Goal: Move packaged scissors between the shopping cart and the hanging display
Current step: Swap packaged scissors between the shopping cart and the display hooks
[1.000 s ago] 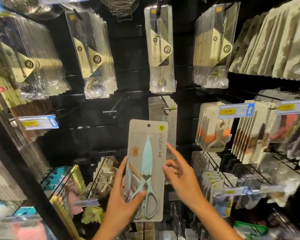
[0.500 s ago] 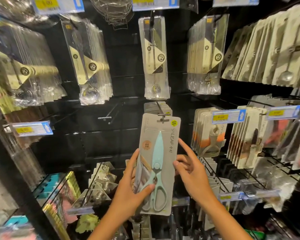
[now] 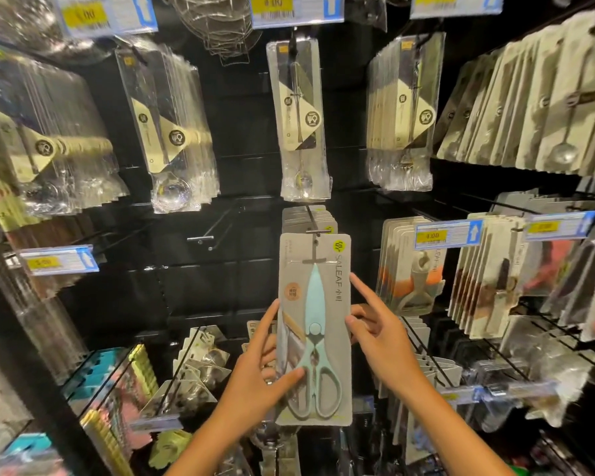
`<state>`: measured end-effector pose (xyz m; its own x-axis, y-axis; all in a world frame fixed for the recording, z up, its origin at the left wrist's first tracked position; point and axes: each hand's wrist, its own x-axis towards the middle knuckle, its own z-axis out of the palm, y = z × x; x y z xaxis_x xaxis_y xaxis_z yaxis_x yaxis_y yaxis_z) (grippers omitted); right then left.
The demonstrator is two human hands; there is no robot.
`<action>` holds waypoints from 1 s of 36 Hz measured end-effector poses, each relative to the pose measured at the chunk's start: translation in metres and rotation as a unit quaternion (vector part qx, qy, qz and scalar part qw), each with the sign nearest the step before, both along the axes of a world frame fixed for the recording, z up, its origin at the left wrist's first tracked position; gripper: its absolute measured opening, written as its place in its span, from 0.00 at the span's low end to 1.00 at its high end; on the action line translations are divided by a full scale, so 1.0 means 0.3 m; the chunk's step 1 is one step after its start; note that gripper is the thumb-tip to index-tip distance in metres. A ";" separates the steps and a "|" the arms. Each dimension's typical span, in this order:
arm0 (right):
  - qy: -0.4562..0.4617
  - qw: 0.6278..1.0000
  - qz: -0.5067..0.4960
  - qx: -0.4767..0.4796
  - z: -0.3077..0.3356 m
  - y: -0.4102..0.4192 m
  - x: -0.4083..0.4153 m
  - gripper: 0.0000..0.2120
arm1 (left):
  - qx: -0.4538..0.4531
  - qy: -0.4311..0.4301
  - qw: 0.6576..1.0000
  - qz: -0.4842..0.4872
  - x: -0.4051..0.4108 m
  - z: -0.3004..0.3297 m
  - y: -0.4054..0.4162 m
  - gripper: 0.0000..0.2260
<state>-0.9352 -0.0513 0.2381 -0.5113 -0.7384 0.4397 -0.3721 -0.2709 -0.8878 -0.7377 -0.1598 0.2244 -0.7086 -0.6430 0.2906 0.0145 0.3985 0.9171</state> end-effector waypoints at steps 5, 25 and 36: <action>0.011 1.000 0.005 0.010 0.000 -0.019 -0.019 0.30 | 0.006 -0.003 1.000 -0.002 -0.013 0.005 -0.009 0.45; 0.086 0.992 0.031 0.088 -0.057 -0.207 -0.102 0.47 | -0.020 -0.100 0.995 0.001 -0.179 0.048 -0.145 0.41; 0.142 0.983 -0.001 0.120 -0.101 -0.305 -0.201 0.51 | -0.019 -0.121 0.991 0.045 -0.295 0.018 -0.222 0.41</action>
